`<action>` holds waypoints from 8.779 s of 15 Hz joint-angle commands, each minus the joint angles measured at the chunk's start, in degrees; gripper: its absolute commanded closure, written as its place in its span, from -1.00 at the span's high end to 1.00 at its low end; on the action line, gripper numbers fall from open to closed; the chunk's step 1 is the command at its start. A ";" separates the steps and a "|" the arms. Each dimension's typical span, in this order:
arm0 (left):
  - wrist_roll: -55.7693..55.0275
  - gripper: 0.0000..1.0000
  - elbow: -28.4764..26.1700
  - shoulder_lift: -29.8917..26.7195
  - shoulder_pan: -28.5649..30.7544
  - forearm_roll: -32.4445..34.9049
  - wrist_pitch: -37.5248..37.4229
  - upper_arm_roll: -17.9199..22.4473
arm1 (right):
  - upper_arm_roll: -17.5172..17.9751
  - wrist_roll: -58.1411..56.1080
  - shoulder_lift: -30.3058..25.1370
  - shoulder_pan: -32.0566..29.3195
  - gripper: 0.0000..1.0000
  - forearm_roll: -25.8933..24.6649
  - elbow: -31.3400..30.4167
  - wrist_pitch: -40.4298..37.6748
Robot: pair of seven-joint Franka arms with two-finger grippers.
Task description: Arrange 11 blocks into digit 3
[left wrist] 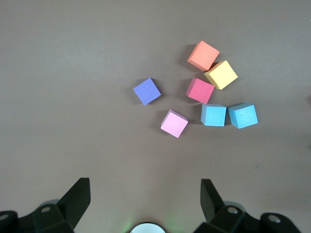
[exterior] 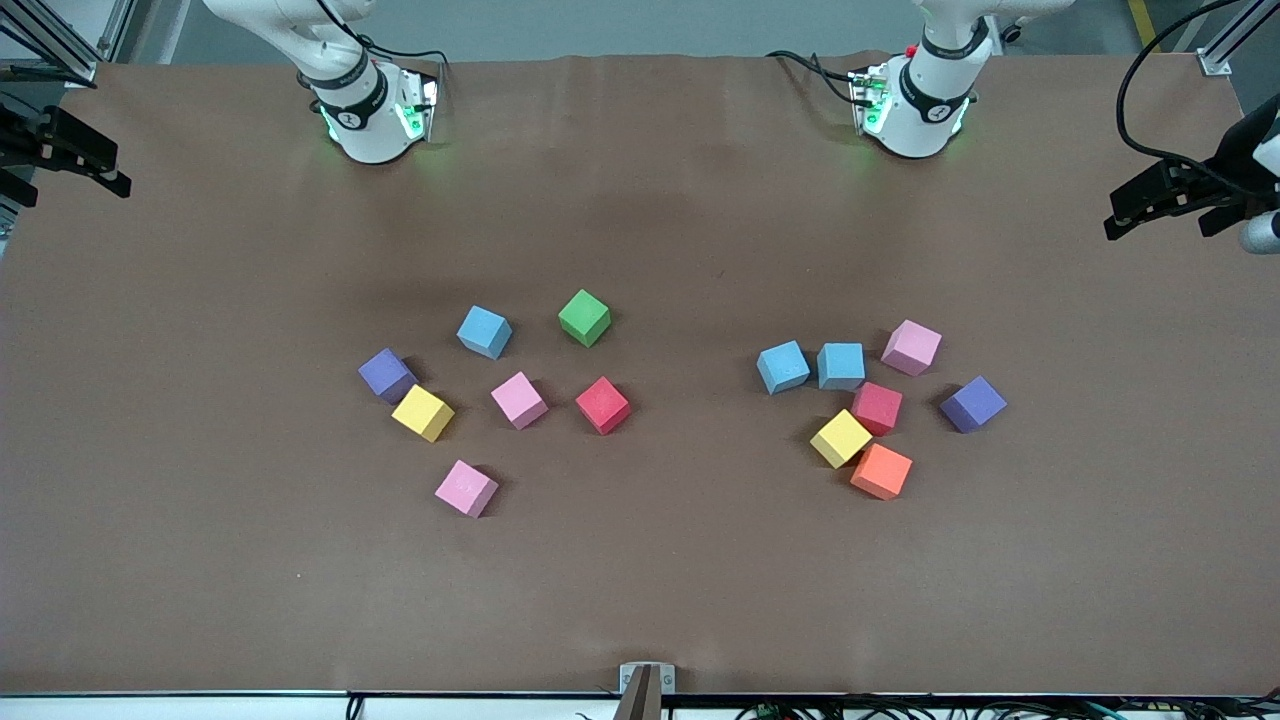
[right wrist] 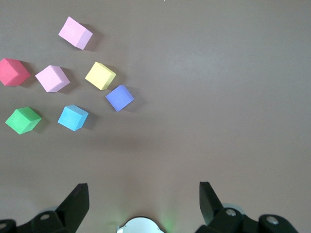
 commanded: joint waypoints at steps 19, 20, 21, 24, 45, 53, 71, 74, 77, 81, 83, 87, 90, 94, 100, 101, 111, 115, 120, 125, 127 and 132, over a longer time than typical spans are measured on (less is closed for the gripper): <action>-0.13 1.00 1.54 0.32 -0.22 -0.90 0.73 0.00 | 0.52 1.08 -2.40 -0.14 1.00 -0.94 -2.62 0.57; -0.13 1.00 1.54 0.32 -0.04 -0.99 0.73 0.00 | 0.52 1.34 -2.40 -0.22 1.00 -0.59 -2.62 0.58; -0.13 1.00 1.54 0.32 -0.04 -0.99 0.81 0.00 | 0.52 1.43 -2.40 -0.22 1.00 -0.58 -2.62 0.58; -1.17 1.00 1.45 0.32 -0.39 -1.25 0.81 -0.78 | 0.43 2.13 -2.40 -0.31 1.00 -0.41 -2.62 0.58; -42.65 1.00 -32.81 9.28 -6.54 0.95 43.23 -18.10 | 0.25 4.95 -3.28 -0.14 1.00 1.35 -3.67 1.02; -46.26 1.00 -38.54 16.75 -8.74 2.69 60.74 -18.54 | 0.52 4.51 -3.28 -0.05 1.00 1.35 -3.67 1.54; -54.88 0.75 -32.57 28.35 -10.15 12.72 62.51 -18.36 | 0.69 3.72 -3.28 0.04 1.00 0.12 -3.50 1.89; -57.07 0.15 -31.77 29.23 -11.02 12.90 62.51 -18.28 | 0.69 2.84 -3.28 0.04 1.00 -0.67 -3.50 1.81; -57.08 -0.17 -31.16 29.24 -11.12 14.56 62.25 -18.36 | 0.69 2.31 -3.28 -0.05 1.00 -0.67 -3.50 1.63; -57.08 -0.17 -30.80 26.70 -15.05 14.83 59.71 -18.63 | 0.69 2.48 -3.19 -0.05 1.00 -0.67 -3.50 1.02; -57.25 -0.17 -30.89 25.29 -18.39 14.83 57.78 -18.80 | 0.61 2.57 -3.19 -0.05 1.00 -0.67 -3.50 0.75; -58.66 -0.17 -30.89 24.84 -26.04 14.83 57.15 -19.50 | 0.69 2.57 -3.10 -0.05 1.00 -0.67 -3.41 0.66; -61.82 -0.17 -30.72 25.28 -31.84 14.83 57.15 -20.12 | 0.61 2.57 -3.19 -0.05 1.00 -0.67 -3.41 0.66; -61.91 -0.17 -30.28 26.77 -35.54 14.92 57.41 -20.21 | 0.52 2.40 -3.10 -0.22 1.00 -0.67 -3.41 0.66; -61.04 -0.17 -27.82 29.41 -36.95 15.10 59.25 -20.21 | 0.52 2.40 -3.10 -0.22 1.00 -0.67 -3.41 0.66; -61.03 -0.17 -27.73 29.59 -36.95 15.10 60.22 -20.21 | 0.52 2.40 -3.10 -0.22 1.00 -0.67 -3.41 0.66; -61.21 1.00 -26.15 30.30 -36.87 17.47 59.80 -20.21 | 0.25 2.40 -3.10 -0.49 1.00 -0.67 -3.41 0.66; -58.24 1.00 -22.47 28.09 -33.89 16.85 49.44 -20.21 | 0.26 2.40 -3.10 -0.40 1.00 -0.67 -3.41 0.66; -50.77 0.99 -23.94 24.76 -24.67 16.59 48.89 -20.39 | 0.34 2.48 -3.10 -0.31 1.00 -0.67 -3.41 1.54; -41.36 0.99 -31.32 19.31 -15.18 16.68 49.33 -20.56 | 0.34 4.06 -3.19 -0.31 1.00 -0.50 -3.58 0.75; -35.66 0.99 -32.82 18.43 -11.49 16.68 49.42 -20.56 | 0.43 4.94 -3.19 -0.22 1.00 -0.32 -3.50 0.75; -26.94 0.99 -38.87 15.97 -3.74 16.68 55.18 -20.56 | 0.52 8.44 -3.19 -0.14 1.00 0.12 -3.50 0.66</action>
